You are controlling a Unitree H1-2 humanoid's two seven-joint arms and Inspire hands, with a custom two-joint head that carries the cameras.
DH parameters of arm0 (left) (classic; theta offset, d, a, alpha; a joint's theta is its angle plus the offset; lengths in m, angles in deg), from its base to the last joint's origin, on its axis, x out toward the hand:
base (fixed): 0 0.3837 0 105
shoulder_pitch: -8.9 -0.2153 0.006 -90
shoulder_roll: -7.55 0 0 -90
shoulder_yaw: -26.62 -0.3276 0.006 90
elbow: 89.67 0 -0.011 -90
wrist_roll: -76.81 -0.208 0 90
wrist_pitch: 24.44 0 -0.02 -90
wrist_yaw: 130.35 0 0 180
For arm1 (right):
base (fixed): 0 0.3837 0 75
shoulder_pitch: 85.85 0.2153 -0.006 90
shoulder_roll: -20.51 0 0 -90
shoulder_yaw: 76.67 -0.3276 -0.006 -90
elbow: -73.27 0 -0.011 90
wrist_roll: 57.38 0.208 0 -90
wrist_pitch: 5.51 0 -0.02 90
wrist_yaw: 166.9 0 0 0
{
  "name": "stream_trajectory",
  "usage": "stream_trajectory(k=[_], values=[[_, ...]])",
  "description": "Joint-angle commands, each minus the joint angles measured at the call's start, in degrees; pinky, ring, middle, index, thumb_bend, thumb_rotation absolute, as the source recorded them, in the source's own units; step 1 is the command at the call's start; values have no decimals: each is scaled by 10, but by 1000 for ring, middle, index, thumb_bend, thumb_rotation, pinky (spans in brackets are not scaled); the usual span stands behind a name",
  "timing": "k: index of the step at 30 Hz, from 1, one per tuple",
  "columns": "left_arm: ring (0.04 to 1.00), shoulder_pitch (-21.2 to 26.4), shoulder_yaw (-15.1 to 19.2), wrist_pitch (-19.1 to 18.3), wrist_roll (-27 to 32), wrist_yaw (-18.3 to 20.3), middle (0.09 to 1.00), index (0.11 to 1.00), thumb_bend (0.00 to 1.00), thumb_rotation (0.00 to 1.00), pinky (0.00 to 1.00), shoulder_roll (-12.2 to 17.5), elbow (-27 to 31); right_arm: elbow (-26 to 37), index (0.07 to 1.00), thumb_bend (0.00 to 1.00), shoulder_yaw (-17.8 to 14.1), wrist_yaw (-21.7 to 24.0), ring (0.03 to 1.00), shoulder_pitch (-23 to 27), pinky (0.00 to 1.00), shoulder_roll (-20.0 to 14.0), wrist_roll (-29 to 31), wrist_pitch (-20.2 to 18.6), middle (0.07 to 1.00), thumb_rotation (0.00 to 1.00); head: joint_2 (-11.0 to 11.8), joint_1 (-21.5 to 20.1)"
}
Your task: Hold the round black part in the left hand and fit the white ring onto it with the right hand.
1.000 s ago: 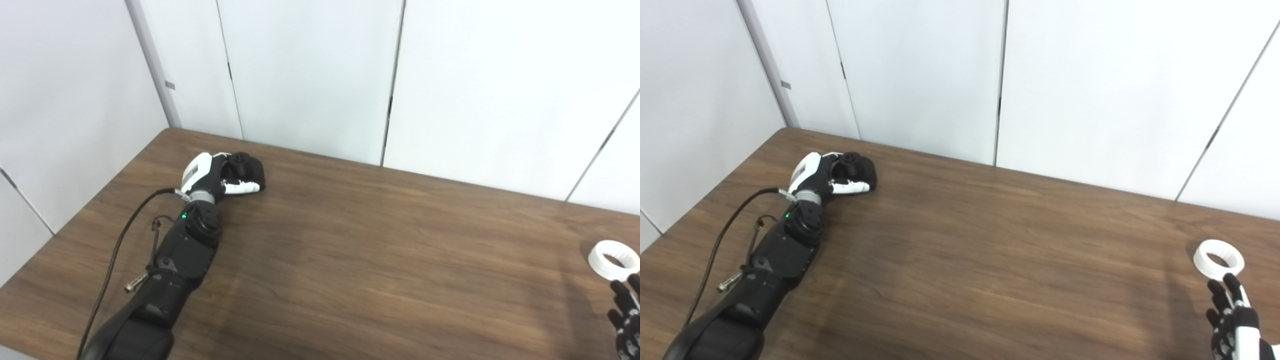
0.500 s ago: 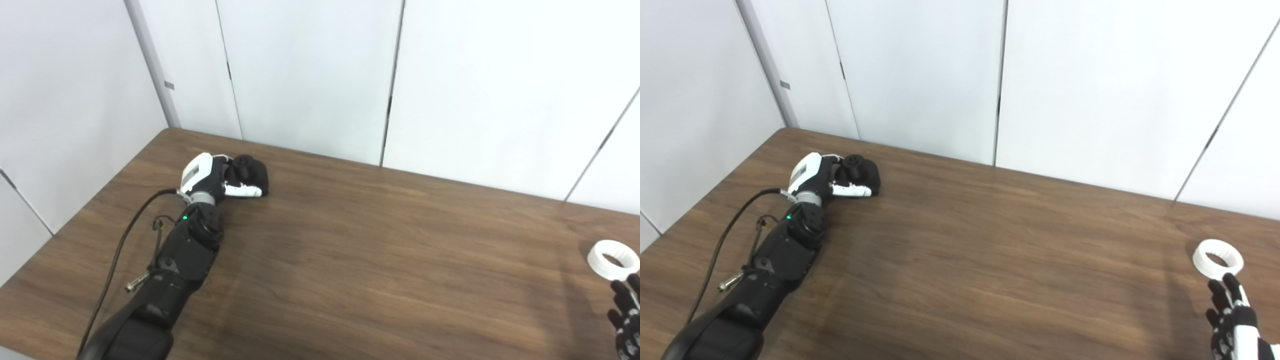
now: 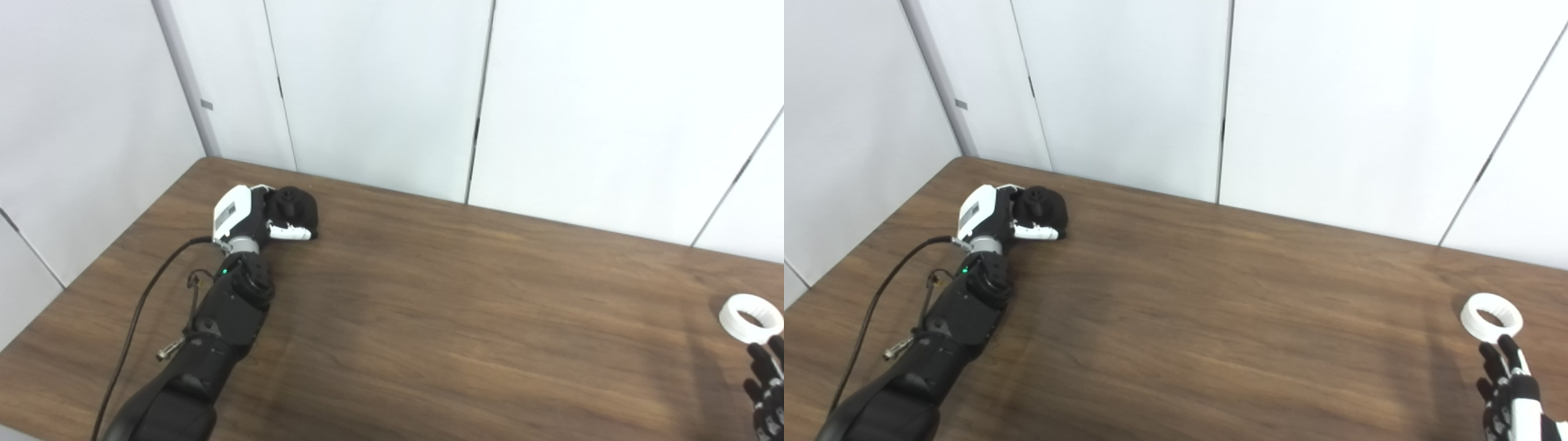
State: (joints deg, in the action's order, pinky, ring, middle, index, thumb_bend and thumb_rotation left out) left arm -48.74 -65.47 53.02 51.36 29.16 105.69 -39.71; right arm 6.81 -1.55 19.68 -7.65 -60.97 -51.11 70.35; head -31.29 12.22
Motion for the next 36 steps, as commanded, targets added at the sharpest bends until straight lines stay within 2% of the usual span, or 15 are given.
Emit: stream_trajectory(k=[1,10,16,20,22,25,29,36], values=[[917,28,4,22,-2,-21,767,478,524,51,1000,9,5,23,987,670,5,-3,997,-57,1000,3,6,14,951,1000,-1,1],[918,15,8,12,10,-15,769,479,525,53,1000,5,35,25,981,684,7,-4,994,-59,1000,2,-7,13,943,1000,-4,-2],[940,-6,3,-13,4,13,783,479,525,53,1000,6,114,29,991,666,10,-2,1000,-60,1000,6,-1,12,954,1000,-8,-17],[950,-29,-12,-40,-9,55,786,480,525,53,1000,12,207,33,991,658,15,-1,1000,-61,1000,8,-2,7,954,1000,-13,-30],[947,-38,-20,-52,-13,79,785,480,525,54,1000,15,252,33,999,734,19,6,1000,-61,1000,5,8,5,991,1000,-14,-34],[958,-50,-26,-68,-14,115,790,480,525,54,1000,16,313,38,1000,749,25,3,1000,-61,1000,6,5,-3,1000,1000,-17,-41],[965,-66,-38,-107,-12,173,790,481,524,52,1000,6,413,58,1000,680,32,-10,1000,-59,1000,17,-2,-25,1000,1000,-22,-58],[940,-91,-86,-121,-33,260,799,481,524,56,988,9,523,86,1000,596,43,-28,1000,-55,1000,33,-3,-63,1000,1000,-34,-96]])
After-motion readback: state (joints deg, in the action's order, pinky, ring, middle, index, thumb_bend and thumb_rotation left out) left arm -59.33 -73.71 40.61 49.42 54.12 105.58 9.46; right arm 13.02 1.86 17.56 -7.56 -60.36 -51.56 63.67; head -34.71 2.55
